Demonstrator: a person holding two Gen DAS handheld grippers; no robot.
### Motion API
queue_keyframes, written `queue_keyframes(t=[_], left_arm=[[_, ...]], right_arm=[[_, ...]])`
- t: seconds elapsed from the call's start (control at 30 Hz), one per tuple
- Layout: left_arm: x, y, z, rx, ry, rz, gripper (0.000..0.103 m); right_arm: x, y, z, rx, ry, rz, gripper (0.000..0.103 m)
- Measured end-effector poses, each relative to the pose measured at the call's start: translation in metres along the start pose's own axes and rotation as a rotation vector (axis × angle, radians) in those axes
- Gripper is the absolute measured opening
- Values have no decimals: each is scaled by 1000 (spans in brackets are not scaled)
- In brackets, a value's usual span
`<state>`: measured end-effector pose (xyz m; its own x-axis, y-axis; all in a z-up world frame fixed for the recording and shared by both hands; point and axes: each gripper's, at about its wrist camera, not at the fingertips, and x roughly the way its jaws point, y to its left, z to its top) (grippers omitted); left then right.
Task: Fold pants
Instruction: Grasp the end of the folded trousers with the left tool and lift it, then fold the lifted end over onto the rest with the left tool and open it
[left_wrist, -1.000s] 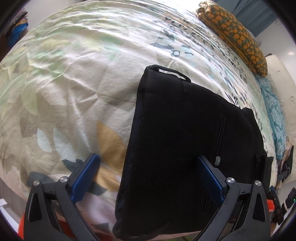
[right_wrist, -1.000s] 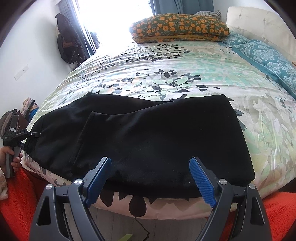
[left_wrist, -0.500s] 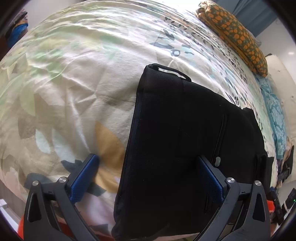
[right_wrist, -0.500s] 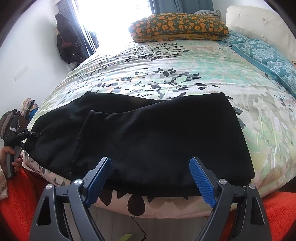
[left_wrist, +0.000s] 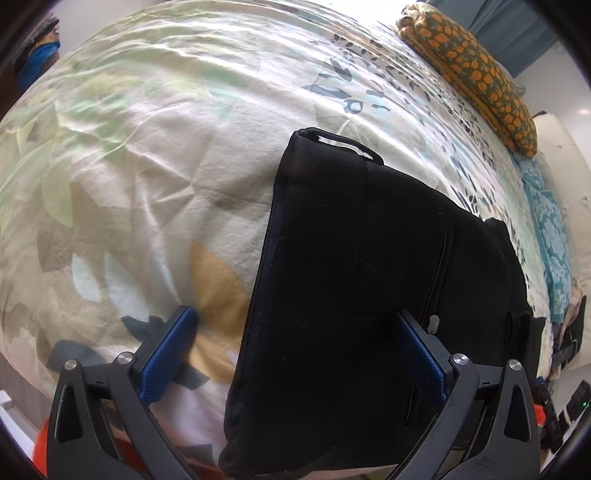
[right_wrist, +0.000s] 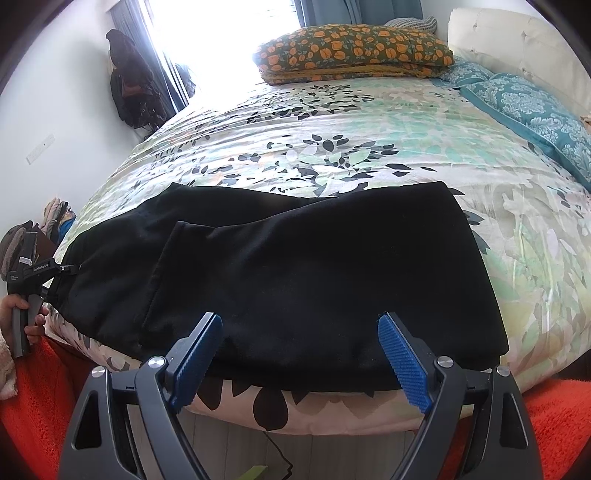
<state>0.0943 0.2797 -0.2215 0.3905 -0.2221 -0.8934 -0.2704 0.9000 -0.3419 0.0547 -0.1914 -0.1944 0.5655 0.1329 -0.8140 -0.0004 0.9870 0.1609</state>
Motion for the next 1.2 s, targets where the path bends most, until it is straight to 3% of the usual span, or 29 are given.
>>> queue_keyframes(t=[0.13, 0.23, 0.27, 0.37, 0.47, 0.57, 0.77, 0.97, 1.13, 1.2], left_arm=[[-3, 4, 3, -6, 17, -21, 100], [-12, -6, 1, 40, 17, -110, 41], [-16, -12, -1, 63, 6, -77, 31], [-31, -24, -5, 57, -25, -44, 18], [-61, -35, -10, 1, -79, -99, 17], [-94, -59, -17, -26, -111, -218, 17], [-130, -159, -41, 104, -118, -393, 17], [-122, -268, -60, 201, -50, -543, 16], [-83, -360, -85, 304, 46, -561, 16], [-59, -392, -94, 338, 73, -535, 16]], right_arm=[[1, -4, 1, 16, -2, -2, 86], [0, -6, 1, 29, -3, -3, 86], [0, -7, 2, 33, -5, -2, 86], [-1, -10, 4, 46, -12, 2, 86], [-4, -15, 7, 69, -29, 6, 86], [-11, -29, 11, 127, -60, 13, 86], [-18, -66, 18, 284, -91, 5, 86], [-35, -94, 17, 386, -147, 13, 86], [-50, -112, 14, 419, -192, 11, 86], [-55, -120, 12, 434, -203, 18, 87]])
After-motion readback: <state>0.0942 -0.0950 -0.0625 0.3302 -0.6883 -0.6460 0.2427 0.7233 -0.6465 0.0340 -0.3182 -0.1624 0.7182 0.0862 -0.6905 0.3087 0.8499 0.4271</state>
